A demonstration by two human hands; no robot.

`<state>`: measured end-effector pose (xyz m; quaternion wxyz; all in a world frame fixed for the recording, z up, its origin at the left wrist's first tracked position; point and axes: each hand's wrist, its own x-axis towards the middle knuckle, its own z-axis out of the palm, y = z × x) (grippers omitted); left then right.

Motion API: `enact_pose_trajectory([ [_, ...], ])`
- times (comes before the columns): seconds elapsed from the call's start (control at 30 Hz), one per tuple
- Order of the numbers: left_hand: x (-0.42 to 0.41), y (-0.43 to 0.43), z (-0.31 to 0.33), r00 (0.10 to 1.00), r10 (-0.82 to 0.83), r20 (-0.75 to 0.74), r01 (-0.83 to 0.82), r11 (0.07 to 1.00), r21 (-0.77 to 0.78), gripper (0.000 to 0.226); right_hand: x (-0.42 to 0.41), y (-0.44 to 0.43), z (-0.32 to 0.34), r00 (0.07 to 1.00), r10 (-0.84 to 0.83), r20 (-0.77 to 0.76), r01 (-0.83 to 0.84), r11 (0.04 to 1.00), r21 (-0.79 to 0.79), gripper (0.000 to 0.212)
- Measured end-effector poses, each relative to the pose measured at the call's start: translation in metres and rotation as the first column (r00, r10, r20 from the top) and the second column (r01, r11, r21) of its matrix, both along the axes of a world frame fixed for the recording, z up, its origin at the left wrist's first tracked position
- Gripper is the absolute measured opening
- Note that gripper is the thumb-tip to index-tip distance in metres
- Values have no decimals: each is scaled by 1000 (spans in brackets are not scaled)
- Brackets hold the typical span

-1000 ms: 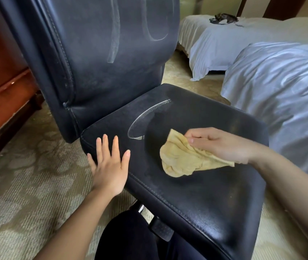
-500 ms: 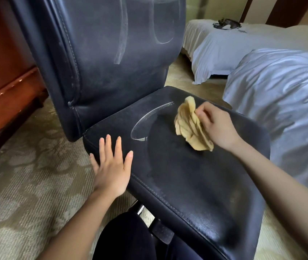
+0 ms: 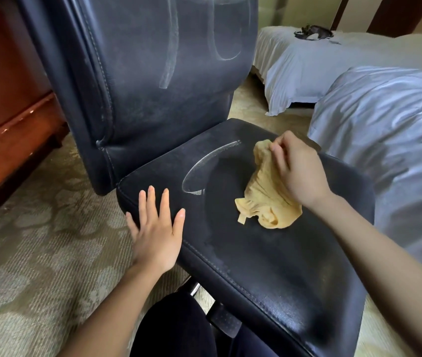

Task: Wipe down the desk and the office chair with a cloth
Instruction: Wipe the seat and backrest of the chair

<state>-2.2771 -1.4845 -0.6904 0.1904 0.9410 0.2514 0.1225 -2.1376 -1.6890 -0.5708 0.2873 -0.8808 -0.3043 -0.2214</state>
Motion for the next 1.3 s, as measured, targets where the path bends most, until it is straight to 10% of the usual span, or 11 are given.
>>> enact_pose_trajectory([
  [0.23,-1,0,-2,1000,-3,9,3,1000,3,78,-31,8,-19,883,357,-306,-452,824,-341,26],
  [0.37,0,1,-1,1000,-3,18,3,1000,-3,81,-30,-7,-31,916,311,-252,-399,764,-507,42],
  [0.7,-2,1,-3,998,-2,56,3,1000,-10,80,-42,-14,-64,814,550,-187,-576,721,-385,27],
  [1.0,-3,-1,-4,998,-1,60,1,1000,-6,79,63,26,-65,969,58,-239,-170,862,-478,28],
  [1.3,1,0,-2,999,6,42,-7,1000,16,78,94,65,-70,916,-335,-219,186,842,-507,35],
])
